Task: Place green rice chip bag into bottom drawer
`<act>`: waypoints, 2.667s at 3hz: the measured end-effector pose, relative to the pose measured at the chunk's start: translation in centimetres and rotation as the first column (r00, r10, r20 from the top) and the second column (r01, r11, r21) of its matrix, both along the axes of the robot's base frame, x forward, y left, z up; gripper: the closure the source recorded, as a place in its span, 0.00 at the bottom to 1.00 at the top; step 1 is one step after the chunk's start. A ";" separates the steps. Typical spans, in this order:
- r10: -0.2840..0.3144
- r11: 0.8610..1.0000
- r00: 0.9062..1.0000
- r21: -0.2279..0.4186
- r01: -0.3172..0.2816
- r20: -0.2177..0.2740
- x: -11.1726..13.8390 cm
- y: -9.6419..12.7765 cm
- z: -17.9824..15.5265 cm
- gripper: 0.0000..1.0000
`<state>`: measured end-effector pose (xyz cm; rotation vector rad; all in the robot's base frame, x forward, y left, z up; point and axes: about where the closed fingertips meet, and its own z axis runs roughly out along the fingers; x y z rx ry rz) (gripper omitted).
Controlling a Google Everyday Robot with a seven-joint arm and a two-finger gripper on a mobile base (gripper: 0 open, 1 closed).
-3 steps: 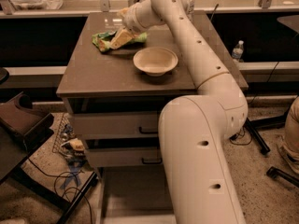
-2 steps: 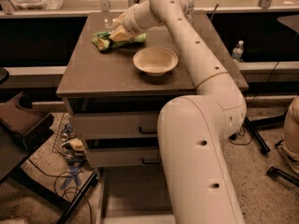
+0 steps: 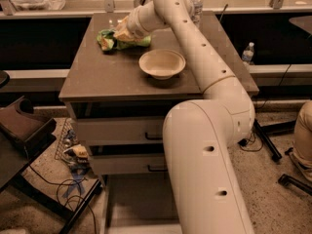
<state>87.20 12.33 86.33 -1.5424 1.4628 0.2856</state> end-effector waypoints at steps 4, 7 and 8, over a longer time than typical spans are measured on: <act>-0.106 0.994 0.977 0.004 0.107 0.186 -0.7 -8.2 11.7 1.00; -0.397 0.916 0.869 0.183 0.356 0.295 -9.5 -23.0 24.0 1.00; -0.478 0.874 0.831 0.248 0.417 0.286 -14.2 -26.3 25.1 1.00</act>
Offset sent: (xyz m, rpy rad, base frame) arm 0.0004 -0.0479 0.0896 -0.0170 -0.1425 -0.0475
